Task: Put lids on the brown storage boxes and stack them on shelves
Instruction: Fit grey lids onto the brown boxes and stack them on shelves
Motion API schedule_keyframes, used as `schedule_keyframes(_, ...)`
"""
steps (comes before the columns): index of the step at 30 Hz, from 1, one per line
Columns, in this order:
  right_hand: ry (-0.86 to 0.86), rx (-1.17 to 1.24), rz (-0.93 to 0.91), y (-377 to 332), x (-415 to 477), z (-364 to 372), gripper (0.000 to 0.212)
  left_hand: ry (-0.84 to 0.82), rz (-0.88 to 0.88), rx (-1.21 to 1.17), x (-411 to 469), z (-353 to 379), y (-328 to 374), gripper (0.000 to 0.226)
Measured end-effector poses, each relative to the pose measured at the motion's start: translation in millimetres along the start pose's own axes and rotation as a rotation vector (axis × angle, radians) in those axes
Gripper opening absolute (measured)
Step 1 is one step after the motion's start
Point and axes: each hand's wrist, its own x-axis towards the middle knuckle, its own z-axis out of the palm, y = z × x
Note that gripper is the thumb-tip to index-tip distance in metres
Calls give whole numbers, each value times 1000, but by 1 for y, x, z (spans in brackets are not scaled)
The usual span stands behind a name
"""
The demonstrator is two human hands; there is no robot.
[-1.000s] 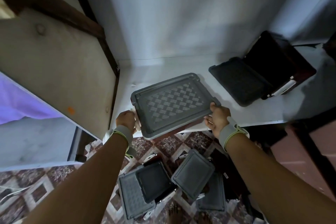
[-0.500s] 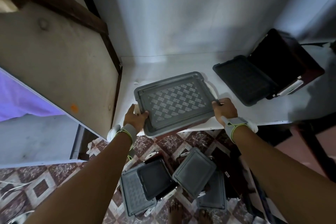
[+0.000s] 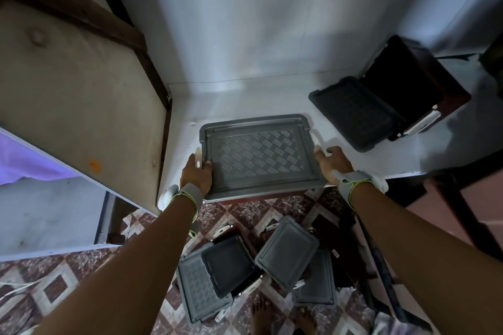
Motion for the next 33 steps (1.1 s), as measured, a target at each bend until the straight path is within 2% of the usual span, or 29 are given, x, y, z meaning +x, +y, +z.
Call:
schedule_keyframes(4,-44,-5,-27,3,1,6,52,-31,30,29,4,-3,0,36)
schedule_keyframes(9,-58,52,82,7,4,9,66,-24,-34,-6,7,-4,3,56)
schedule_keyframes(11,-47,54,60,9,9,11,64,-24,-53,44,8,-4,1,51)
schedule_keyframes(14,8,-8,3,11,10,13,63,-30,-34,67,6,-4,0,42)
schedule_keyframes(21,157,-183,-110,6,10,14,54,45,-46,55,-3,-3,3,45)
schedule_keyframes(26,216,-267,-174,2,9,15,42,125,20,148,-15,3,2,32)
schedule_keyframes(30,207,-219,-137,-1,8,15,47,152,47,185,-20,6,5,30)
schedule_keyframes(33,158,-86,-26,-4,12,9,58,180,-1,87,-17,2,9,34)
